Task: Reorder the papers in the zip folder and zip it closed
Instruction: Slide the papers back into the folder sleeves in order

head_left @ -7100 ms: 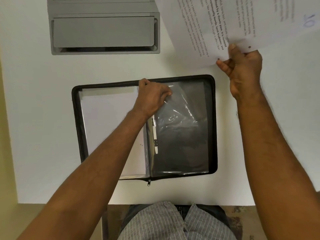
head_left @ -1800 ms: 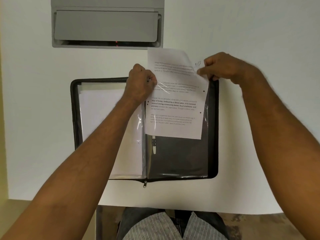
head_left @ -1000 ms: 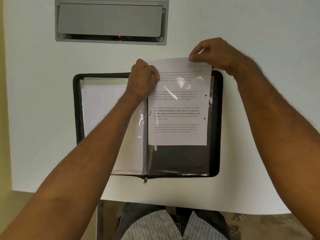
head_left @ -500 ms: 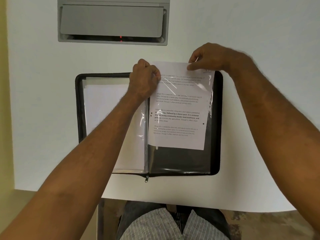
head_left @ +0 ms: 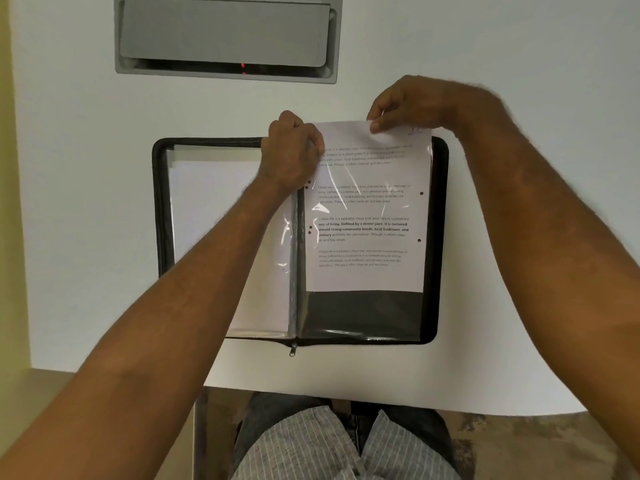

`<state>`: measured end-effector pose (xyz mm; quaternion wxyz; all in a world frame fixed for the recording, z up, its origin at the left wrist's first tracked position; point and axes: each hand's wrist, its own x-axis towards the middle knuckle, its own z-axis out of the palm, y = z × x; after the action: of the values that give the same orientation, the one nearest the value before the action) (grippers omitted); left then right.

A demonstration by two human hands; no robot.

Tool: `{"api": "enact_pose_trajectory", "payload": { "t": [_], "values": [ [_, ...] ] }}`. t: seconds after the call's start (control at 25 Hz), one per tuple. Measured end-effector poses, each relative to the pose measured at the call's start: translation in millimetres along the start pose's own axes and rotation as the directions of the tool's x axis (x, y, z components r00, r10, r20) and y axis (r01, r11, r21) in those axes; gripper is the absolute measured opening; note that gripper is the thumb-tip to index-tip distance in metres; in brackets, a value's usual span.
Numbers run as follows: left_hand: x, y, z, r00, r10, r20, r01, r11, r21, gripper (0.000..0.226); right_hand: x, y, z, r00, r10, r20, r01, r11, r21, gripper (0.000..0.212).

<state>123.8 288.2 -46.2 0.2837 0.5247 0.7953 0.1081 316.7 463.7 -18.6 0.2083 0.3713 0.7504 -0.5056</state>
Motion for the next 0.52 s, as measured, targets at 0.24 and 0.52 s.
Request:
{"api": "enact_pose_trajectory", "payload": {
  "t": [0.24, 0.52],
  "values": [
    [-0.4, -0.6, 0.7, 1.0, 0.014, -0.004, -0.014, 1.0, 0.009, 0.014, 6.1, -10.7, 15.4, 0.991, 0.121, 0.06, -0.113, 0.986, -0.126, 0.023],
    [0.3, -1.1, 3.0, 1.0, 0.001, -0.005, -0.001, 1.0, -0.014, 0.014, 6.5, -22.9, 35.0, 0.982, 0.179, 0.059, -0.159, 0.954, -0.253, 0.035]
  ]
}}
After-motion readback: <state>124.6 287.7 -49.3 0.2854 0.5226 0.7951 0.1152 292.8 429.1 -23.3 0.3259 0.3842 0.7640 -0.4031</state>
